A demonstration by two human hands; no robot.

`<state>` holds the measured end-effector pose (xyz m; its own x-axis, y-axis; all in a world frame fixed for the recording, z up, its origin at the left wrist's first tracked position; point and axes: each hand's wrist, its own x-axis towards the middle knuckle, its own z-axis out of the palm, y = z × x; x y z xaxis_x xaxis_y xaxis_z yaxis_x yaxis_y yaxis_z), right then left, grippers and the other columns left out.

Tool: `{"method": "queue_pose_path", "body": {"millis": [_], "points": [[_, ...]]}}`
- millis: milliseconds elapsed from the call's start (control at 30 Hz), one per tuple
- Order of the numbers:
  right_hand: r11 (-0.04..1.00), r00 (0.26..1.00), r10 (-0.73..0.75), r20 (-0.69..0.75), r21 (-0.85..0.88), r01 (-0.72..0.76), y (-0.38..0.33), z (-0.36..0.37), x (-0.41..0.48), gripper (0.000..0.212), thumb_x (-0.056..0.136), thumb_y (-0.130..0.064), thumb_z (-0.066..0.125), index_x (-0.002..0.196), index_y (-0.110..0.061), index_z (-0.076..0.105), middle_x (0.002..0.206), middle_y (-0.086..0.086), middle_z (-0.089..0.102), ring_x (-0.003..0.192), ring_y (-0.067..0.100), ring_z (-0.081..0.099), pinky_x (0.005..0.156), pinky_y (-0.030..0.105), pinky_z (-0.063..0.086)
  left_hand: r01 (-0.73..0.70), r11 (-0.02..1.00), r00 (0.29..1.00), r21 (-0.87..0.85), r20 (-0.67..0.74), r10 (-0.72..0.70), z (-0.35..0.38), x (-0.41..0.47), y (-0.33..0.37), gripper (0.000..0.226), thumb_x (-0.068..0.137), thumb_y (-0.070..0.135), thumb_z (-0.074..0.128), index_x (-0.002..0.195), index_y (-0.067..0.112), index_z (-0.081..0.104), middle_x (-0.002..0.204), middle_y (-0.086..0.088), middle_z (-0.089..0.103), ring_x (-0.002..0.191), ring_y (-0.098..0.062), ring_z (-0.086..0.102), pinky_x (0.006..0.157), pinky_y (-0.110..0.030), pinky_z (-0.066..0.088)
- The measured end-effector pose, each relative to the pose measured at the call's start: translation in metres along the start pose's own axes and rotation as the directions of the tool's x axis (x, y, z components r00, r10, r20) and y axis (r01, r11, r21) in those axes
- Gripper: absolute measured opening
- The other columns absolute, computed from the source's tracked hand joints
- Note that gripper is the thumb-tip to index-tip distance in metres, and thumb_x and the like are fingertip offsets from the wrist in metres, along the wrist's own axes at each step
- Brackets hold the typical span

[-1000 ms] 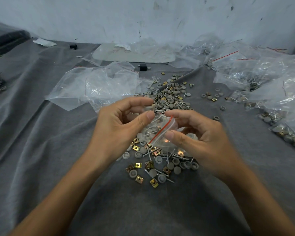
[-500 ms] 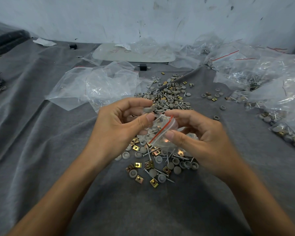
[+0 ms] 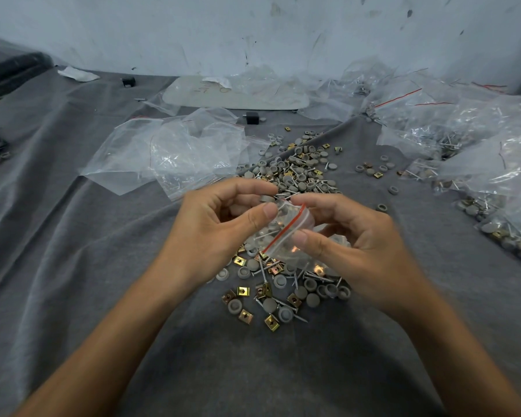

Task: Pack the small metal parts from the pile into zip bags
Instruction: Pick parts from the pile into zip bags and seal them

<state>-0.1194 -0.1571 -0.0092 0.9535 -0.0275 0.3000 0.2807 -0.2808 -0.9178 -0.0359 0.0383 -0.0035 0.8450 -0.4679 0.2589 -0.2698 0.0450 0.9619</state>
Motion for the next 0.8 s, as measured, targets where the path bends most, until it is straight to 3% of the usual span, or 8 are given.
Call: {"method": "queue_pose_path", "body": {"millis": [333, 400, 467, 533, 667, 733, 800], "points": [[1.000, 1.000, 0.002, -0.006, 0.002, -0.002, -0.001, 0.000, 0.000, 0.041, 0.084, -0.026, 0.076, 0.125, -0.024, 0.068, 0.105, -0.003, 0.076, 0.091, 0.016, 0.074, 0.071, 0.022, 0.058, -0.035, 0.999, 0.999, 0.013, 0.005, 0.035, 0.003, -0.001, 0.003, 0.026, 0.079, 0.022, 0.073, 0.103, 0.013, 0.074, 0.088, -0.002, 0.078, 0.076, -0.007, 0.072, 0.065, -0.016, 0.053], [1.000, 1.000, -0.003, -0.018, -0.014, 0.003, 0.000, -0.001, 0.000, 0.042, 0.084, -0.027, 0.076, 0.125, -0.024, 0.068, 0.105, -0.003, 0.076, 0.091, 0.018, 0.073, 0.072, 0.024, 0.059, -0.049, 0.998, 0.999, 0.032, 0.002, 0.049, 0.004, -0.002, 0.003, 0.026, 0.079, 0.024, 0.074, 0.102, 0.013, 0.075, 0.089, -0.006, 0.077, 0.075, -0.013, 0.072, 0.066, -0.023, 0.056], [0.999, 0.999, -0.012, -0.037, -0.030, 0.011, 0.001, -0.001, 0.000, 0.041, 0.084, -0.028, 0.077, 0.124, -0.026, 0.068, 0.105, -0.002, 0.076, 0.091, 0.019, 0.072, 0.076, 0.029, 0.060, -0.085, 0.988, 0.996, 0.132, -0.008, 0.087, 0.004, -0.003, 0.002, 0.025, 0.078, 0.031, 0.074, 0.101, 0.022, 0.077, 0.093, -0.009, 0.074, 0.077, -0.031, 0.067, 0.070, -0.042, 0.058], [0.999, 0.998, -0.026, -0.061, -0.028, 0.024, 0.002, -0.002, 0.001, 0.039, 0.085, -0.028, 0.076, 0.123, -0.027, 0.069, 0.104, -0.003, 0.076, 0.090, 0.018, 0.073, 0.077, 0.029, 0.060, -0.115, 0.967, 0.993, 0.225, 0.003, 0.117, 0.001, -0.002, 0.002, 0.024, 0.079, 0.038, 0.073, 0.102, 0.032, 0.077, 0.094, -0.008, 0.070, 0.080, -0.038, 0.060, 0.070, -0.045, 0.052], [0.996, 0.990, -0.045, -0.130, 0.067, 0.054, 0.002, -0.009, 0.001, 0.036, 0.088, -0.026, 0.075, 0.123, -0.026, 0.069, 0.107, -0.002, 0.077, 0.089, 0.021, 0.074, 0.074, 0.030, 0.062, -0.098, 0.952, 0.993, 0.291, -0.030, 0.112, -0.010, -0.001, -0.001, 0.013, 0.087, 0.042, 0.067, 0.097, 0.037, 0.075, 0.086, -0.002, 0.071, 0.069, -0.027, 0.061, 0.057, -0.041, 0.049], [0.993, 0.982, -0.044, -0.183, 0.096, 0.062, 0.002, -0.013, 0.002, 0.037, 0.087, -0.029, 0.076, 0.123, -0.027, 0.069, 0.107, 0.001, 0.077, 0.089, 0.026, 0.074, 0.076, 0.033, 0.062, -0.069, 0.884, 0.997, 0.463, -0.005, 0.081, -0.020, 0.000, -0.005, 0.013, 0.088, 0.048, 0.066, 0.091, 0.038, 0.072, 0.080, 0.010, 0.070, 0.063, -0.014, 0.061, 0.054, -0.035, 0.049], [0.990, 0.979, -0.040, -0.199, 0.124, 0.065, 0.002, -0.015, 0.003, 0.037, 0.087, -0.029, 0.075, 0.123, -0.026, 0.069, 0.107, 0.002, 0.077, 0.090, 0.020, 0.074, 0.077, 0.026, 0.060, -0.043, 0.771, 0.993, 0.635, 0.112, -0.038, -0.025, 0.000, -0.008, 0.010, 0.088, 0.049, 0.065, 0.087, 0.040, 0.069, 0.078, 0.019, 0.068, 0.062, -0.003, 0.061, 0.056, -0.026, 0.049]]}}
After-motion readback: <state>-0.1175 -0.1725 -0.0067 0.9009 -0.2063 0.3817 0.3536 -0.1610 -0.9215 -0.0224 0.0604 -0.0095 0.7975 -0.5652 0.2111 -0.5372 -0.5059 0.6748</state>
